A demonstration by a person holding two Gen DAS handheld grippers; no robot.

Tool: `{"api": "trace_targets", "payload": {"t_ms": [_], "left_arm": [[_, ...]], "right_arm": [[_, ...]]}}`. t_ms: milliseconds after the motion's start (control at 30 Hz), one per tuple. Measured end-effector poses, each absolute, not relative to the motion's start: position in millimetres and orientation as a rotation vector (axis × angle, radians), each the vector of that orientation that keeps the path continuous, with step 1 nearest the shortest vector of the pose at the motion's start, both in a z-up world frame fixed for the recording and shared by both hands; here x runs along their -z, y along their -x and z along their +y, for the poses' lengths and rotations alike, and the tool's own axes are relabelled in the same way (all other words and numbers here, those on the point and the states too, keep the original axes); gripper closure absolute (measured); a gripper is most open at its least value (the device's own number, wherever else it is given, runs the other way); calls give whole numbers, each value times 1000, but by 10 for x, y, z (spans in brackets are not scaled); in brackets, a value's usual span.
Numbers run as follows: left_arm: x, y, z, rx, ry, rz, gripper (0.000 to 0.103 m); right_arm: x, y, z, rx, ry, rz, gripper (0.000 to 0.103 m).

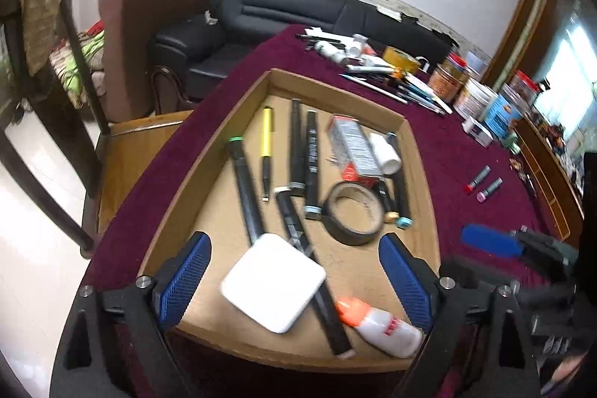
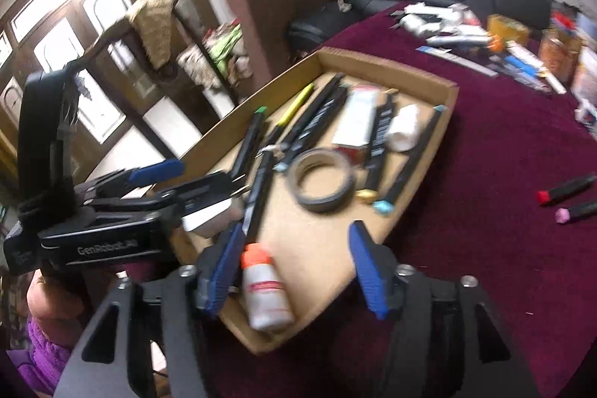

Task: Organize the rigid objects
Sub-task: 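Carry the charger and glue bottle into the cardboard tray and open both tools, then move both tools back over the red- and pink-capped black markers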

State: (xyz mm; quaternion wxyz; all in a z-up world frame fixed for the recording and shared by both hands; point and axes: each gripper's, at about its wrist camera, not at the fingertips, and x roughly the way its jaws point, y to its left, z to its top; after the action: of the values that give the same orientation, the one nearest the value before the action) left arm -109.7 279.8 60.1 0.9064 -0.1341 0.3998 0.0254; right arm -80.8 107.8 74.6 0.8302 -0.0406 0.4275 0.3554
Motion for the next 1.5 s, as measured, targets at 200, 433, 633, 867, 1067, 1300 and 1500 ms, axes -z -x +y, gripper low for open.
{"api": "trace_targets", "payload": {"t_ms": [200,433,633,867,1067,1300,1500], "left_arm": [[-689,1110,2375,4,182,818,9],[-764,1148,2025,-40,71,796,9],[-759,1112,1826,-65,20,812,9],[-767,1093,1638,-65,-23,818,9],[-751,1054,1499,-56,-53,832,9],[-745,932,1304,-10,-71,862,9],[-777,584,1083,124,-9,912,9]], "right_arm": [[-744,607,407,-607,-11,887,37],[-725,606,-177,-485,-17,834,37],[-933,768,-544,-370,10,664,28],[-955,582,-921,-163,32,620,3],[-902,240,-1141,-237,-77,737,3],[-885,-119,-1239,-242,-122,738,3],[-735,-381,-1677,-168,-257,708,3]]}}
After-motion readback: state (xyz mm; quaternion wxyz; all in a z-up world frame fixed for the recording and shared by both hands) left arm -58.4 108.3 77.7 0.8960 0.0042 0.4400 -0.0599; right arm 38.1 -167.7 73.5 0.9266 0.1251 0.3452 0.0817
